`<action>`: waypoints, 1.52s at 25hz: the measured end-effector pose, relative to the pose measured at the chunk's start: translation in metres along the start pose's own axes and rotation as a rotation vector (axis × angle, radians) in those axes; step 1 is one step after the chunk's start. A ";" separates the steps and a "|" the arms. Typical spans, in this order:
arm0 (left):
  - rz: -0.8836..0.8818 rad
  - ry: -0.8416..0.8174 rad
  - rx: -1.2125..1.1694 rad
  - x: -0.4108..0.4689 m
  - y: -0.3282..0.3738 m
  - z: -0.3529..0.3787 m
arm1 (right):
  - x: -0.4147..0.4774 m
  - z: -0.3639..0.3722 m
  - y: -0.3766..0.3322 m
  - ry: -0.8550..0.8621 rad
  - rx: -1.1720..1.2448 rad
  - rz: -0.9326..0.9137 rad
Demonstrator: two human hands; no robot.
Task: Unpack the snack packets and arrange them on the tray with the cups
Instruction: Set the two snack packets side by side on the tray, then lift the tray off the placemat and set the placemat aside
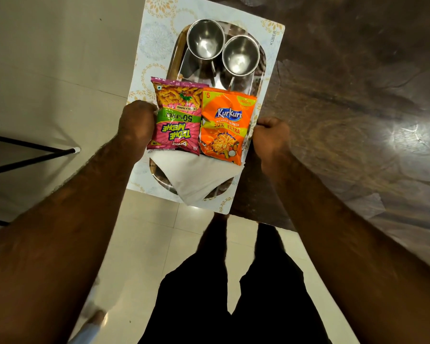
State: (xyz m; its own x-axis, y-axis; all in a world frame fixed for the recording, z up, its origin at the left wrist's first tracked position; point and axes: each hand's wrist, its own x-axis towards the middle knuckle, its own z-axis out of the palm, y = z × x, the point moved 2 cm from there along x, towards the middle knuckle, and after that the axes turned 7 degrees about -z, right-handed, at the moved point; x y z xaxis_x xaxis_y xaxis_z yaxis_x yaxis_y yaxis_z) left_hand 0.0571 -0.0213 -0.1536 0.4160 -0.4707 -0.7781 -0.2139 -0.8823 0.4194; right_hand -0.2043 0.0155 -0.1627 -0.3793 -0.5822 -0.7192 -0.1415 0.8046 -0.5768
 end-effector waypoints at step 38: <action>-0.055 -0.396 -0.226 0.003 -0.007 0.015 | 0.016 0.005 0.003 0.132 -0.133 -0.129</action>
State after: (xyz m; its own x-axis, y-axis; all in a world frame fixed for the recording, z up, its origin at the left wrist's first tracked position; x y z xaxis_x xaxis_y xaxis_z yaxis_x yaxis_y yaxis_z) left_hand 0.0467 -0.0166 -0.1664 0.0416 -0.4285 -0.9026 0.0152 -0.9030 0.4294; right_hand -0.2062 0.0077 -0.1781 -0.4654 -0.6678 -0.5808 -0.3124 0.7380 -0.5981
